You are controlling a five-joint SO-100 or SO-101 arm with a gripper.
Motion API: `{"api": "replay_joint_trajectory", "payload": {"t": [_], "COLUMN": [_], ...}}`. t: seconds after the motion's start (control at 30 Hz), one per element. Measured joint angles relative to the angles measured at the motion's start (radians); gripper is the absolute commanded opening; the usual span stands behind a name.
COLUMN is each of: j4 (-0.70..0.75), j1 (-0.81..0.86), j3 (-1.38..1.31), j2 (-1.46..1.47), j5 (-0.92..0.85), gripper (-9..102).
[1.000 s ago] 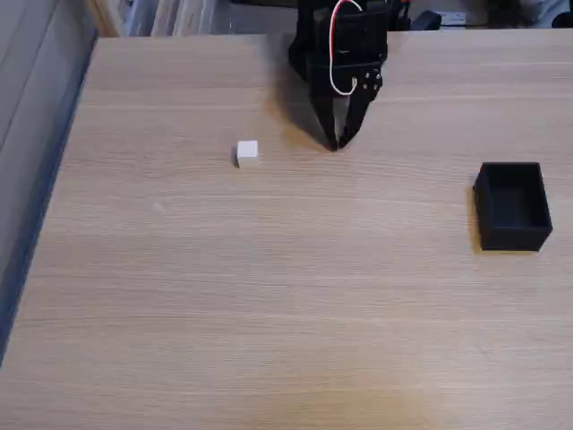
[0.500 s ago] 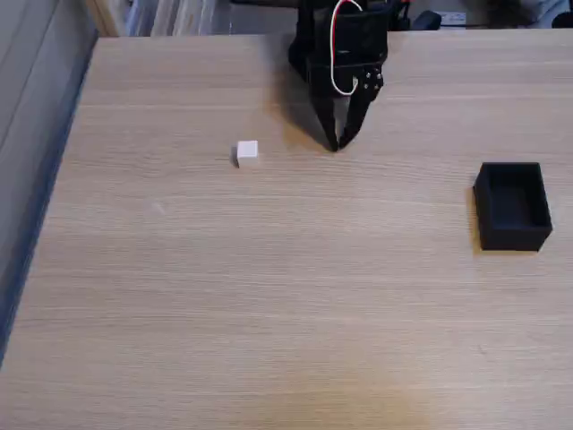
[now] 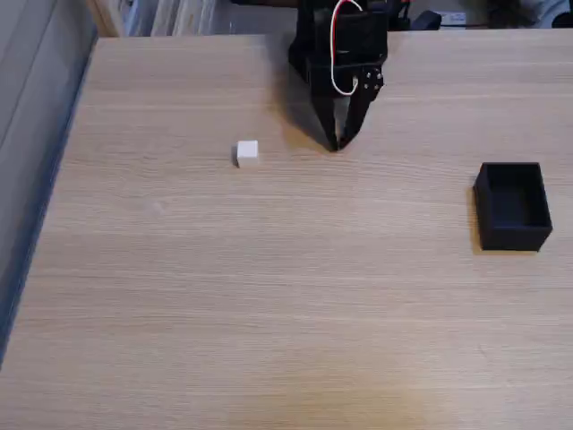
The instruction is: Pick a white block and place it in the black box.
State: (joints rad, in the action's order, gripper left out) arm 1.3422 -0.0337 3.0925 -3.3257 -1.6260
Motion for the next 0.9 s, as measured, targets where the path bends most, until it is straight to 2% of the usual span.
{"api": "replay_joint_trajectory", "payload": {"t": [0.53, 0.73, 0.9], "j4": [0.0, -0.009, -0.087], "j1": [0.023, 0.037, 0.078], "j3": [0.0, 0.0, -0.028], "j2": [0.0, 0.0, 0.124], "j5": [0.009, -0.041, -0.069], "gripper": [0, 0, 0]}}
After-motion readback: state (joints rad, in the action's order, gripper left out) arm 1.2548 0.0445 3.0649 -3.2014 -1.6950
